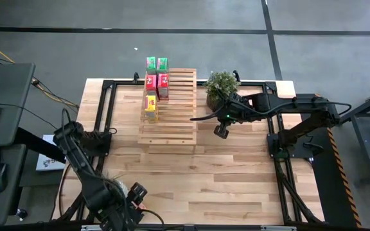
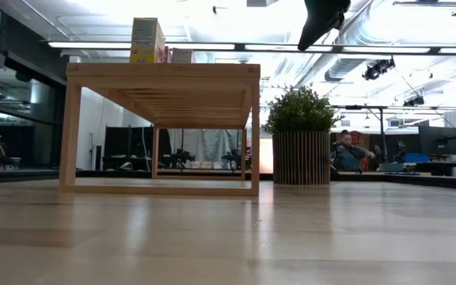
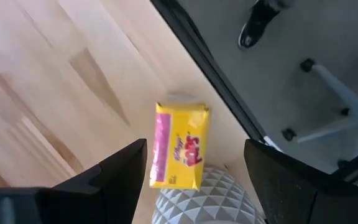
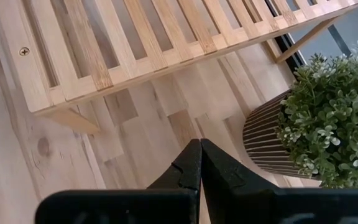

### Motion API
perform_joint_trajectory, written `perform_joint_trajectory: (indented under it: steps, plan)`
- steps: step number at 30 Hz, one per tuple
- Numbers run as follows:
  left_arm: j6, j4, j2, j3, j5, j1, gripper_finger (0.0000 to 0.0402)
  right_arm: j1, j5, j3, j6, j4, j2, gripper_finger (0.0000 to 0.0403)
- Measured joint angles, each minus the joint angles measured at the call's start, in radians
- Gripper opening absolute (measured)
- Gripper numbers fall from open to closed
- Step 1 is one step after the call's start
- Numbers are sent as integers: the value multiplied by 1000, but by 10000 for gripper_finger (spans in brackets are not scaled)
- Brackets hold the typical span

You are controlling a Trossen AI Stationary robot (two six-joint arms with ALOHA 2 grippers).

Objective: Stack cereal on shelf
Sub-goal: Put the yellow cereal box on the shelf aligned with the other yellow cereal box

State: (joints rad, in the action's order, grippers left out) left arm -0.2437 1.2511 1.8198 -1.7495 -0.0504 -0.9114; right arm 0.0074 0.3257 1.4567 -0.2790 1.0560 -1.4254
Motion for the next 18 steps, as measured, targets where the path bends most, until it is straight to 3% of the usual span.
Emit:
perform_joint_trajectory:
  steps: [11, 18]
  plan:
    - [26, -77, 0, 152, -52, -2, 259, 0, 1, 0, -5, -24, 0, 0]
    - [20, -120, 0, 180, -39, 3, 259, 0, 5, 0, -8, -29, 0, 0]
